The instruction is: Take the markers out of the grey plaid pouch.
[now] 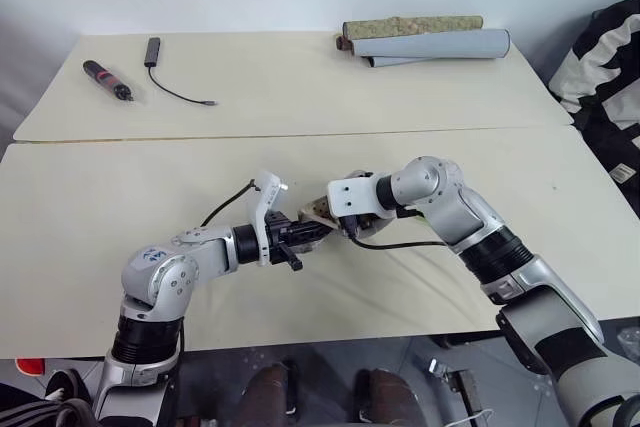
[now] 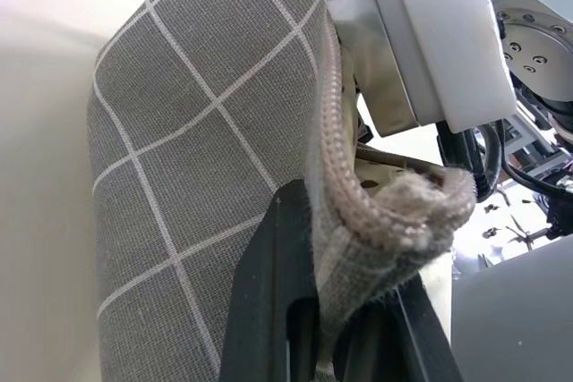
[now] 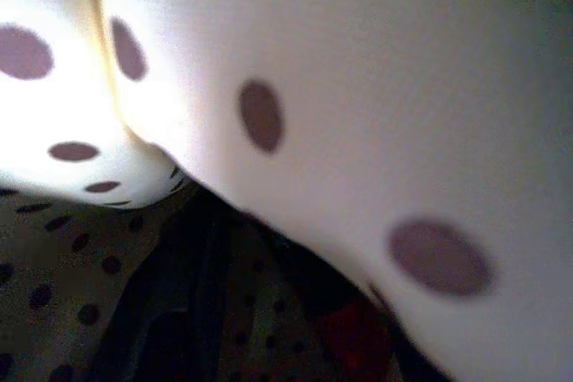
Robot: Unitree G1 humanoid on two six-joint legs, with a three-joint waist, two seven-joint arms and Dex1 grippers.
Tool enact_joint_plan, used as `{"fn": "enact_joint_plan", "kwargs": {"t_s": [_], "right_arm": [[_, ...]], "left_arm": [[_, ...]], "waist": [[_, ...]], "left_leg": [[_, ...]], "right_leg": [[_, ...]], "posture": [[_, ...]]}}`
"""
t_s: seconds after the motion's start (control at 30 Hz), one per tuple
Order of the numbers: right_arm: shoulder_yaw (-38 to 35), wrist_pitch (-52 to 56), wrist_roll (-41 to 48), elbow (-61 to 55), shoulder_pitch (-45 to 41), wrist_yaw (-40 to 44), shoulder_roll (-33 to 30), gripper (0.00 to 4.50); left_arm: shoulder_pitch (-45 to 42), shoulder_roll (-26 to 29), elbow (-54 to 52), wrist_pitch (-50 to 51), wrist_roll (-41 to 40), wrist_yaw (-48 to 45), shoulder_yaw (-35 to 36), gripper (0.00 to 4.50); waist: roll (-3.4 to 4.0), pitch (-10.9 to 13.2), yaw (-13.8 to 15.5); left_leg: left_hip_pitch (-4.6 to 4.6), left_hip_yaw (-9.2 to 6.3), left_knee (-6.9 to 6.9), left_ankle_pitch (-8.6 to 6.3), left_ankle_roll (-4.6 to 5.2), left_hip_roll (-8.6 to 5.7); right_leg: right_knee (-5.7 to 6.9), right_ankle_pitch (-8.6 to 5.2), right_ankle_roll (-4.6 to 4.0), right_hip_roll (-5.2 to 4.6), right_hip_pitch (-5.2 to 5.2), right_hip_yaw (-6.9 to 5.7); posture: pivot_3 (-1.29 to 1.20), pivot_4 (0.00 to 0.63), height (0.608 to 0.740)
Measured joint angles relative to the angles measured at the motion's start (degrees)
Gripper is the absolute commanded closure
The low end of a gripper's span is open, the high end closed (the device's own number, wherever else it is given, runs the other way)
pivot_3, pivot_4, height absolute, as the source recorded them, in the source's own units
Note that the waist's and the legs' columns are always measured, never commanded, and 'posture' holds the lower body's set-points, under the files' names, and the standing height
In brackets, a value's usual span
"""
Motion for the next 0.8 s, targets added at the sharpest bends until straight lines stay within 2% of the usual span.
{"fn": "enact_joint_plan", "kwargs": {"t_s": [0.03,0.13,0.2,0.37,0.63,0.8], "right_arm": [[-0.2,0.7,0.1,0.0,0.2,0.0,0.2,2.70],[-0.7,1.3,0.4,-0.9,0.8,0.1,0.5,3.56],[-1.3,1.8,0.9,-1.5,0.9,0.4,0.4,3.78],[-2.8,5.4,4.2,-6.0,1.6,3.8,-2.8,3.87],[-12.0,16.0,14.9,-12.9,1.7,9.0,-9.8,3.89],[-13.7,21.6,18.2,-15.5,1.8,9.0,-10.7,3.90]], "left_arm": [[0.0,-0.1,0.0,0.0,0.0,0.0,0.0,4.50],[0.0,-0.1,0.0,-0.2,0.3,0.3,0.1,4.50],[0.0,0.0,0.0,-1.0,0.4,0.3,0.3,4.50],[0.0,0.2,0.0,-3.8,1.5,0.2,-0.5,4.50],[-2.0,1.6,2.5,-11.0,5.8,-0.5,-1.2,4.50],[-3.6,1.1,4.9,-13.7,7.1,-0.1,-1.6,4.50]], "waist": [[0.00,0.0,0.0],[0.00,0.0,0.0],[-0.01,0.0,0.0],[-0.01,0.0,0.4],[0.00,0.0,0.5],[0.00,0.0,0.3]], "left_leg": [[0.00,0.00,0.00,0.00,0.00,0.00],[0.01,0.00,0.00,0.00,0.00,0.00],[0.00,0.00,0.00,0.00,-0.01,0.00],[-0.09,-0.03,0.00,-0.01,0.00,-0.01],[-0.11,-0.02,-0.01,-0.03,0.02,-0.02],[-0.12,-0.01,-0.04,-0.04,0.02,-0.01]], "right_leg": [[0.00,0.00,0.00,0.00,0.01,0.00],[0.01,0.00,0.00,0.00,0.00,0.01],[0.01,0.00,-0.01,0.00,0.00,0.00],[-0.02,0.00,-0.01,-0.02,-0.05,-0.02],[-0.09,0.00,-0.01,-0.04,-0.04,-0.06],[-0.08,0.00,-0.01,-0.04,-0.08,-0.06]], "posture": [[0.00,0.150,0.740],[0.00,0.150,0.740],[0.00,0.150,0.740],[0.00,0.150,0.740],[0.00,0.150,0.740],[0.00,0.150,0.740]]}}
